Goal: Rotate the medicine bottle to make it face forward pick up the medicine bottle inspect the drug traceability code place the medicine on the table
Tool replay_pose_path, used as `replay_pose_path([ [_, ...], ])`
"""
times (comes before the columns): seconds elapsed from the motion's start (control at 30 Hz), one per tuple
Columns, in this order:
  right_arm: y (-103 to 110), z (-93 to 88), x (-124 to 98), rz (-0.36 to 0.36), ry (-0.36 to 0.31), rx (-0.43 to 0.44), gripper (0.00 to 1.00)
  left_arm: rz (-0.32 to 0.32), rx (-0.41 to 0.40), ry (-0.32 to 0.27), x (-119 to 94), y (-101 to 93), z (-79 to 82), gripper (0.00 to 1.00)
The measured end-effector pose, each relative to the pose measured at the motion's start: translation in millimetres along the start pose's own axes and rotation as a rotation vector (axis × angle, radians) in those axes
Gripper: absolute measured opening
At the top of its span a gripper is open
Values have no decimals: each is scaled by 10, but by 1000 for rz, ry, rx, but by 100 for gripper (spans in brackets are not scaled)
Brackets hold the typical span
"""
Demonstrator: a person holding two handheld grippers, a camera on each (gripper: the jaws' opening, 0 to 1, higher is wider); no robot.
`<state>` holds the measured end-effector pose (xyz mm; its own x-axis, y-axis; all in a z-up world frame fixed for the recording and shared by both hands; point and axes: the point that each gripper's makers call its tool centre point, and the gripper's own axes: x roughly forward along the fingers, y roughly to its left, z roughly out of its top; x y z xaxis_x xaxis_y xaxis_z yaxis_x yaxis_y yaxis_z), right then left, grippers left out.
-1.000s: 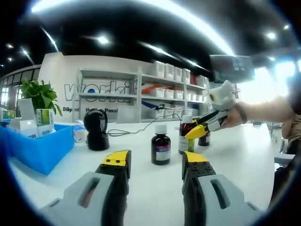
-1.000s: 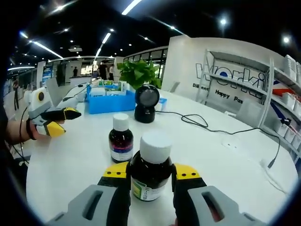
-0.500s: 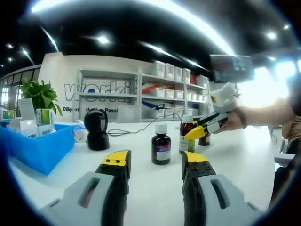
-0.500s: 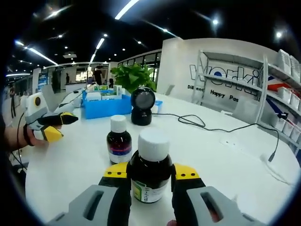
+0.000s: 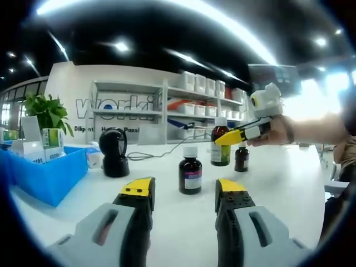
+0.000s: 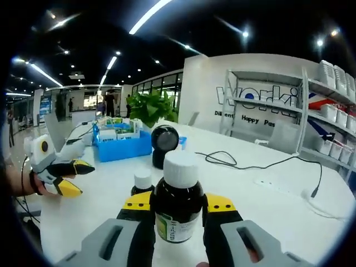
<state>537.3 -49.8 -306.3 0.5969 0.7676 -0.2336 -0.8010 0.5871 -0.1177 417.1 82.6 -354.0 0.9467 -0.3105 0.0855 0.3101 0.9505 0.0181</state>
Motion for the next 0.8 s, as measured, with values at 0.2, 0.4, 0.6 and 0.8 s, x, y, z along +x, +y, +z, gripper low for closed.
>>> replay_pose_path([
  [0.2,-20,352,-3,-3,-47,33,28,0,-2,-1,2,-12,5,34],
  [0.4,-87,678,22,-9,-93,34,28,3,-3,-1,1,3,1,34],
  [0.6,-57,942,61,-7,-126,23,28,-2,-6,-4,2,13,4,34],
  [0.8,-11,1189,172,-1,-153,15,27,-4,-7,-4,-1,18,0,34],
])
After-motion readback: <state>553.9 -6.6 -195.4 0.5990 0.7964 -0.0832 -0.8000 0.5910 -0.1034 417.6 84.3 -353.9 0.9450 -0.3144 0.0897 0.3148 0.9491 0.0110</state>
